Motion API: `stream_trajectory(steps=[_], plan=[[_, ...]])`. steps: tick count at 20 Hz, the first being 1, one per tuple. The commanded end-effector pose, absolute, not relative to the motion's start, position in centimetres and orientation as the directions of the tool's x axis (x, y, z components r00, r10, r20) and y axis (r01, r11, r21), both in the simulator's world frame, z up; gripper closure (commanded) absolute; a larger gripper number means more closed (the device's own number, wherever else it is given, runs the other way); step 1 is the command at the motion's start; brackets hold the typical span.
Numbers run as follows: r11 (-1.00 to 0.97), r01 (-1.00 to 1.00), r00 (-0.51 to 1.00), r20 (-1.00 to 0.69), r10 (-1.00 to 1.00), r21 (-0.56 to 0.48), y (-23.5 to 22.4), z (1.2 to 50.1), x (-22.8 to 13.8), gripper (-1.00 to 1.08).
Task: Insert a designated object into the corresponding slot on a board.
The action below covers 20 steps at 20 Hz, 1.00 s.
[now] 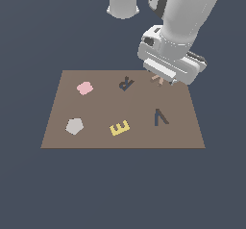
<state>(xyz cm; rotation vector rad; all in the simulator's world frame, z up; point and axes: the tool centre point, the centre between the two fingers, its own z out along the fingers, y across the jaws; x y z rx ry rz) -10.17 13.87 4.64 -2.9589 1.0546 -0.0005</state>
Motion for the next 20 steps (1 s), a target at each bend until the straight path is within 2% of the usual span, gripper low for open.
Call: stream_trajectory(steps=[1, 7, 8, 20], plan=[[-0.774, -0.633, 0.774, 0.0, -0.633, 0.0, 13.9, 4.0, -10.2, -0.92], [-0.773, -0.635, 0.773, 0.0, -0.635, 0.0, 13.9, 3.0, -10.2, -0.92], [-0.773, -0.635, 0.773, 0.0, -0.635, 0.0, 13.9, 3.0, -10.2, 1.08], [-0.773, -0.635, 0.773, 0.0, -0.635, -0.001, 13.9, 3.2, -10.2, 1.08]])
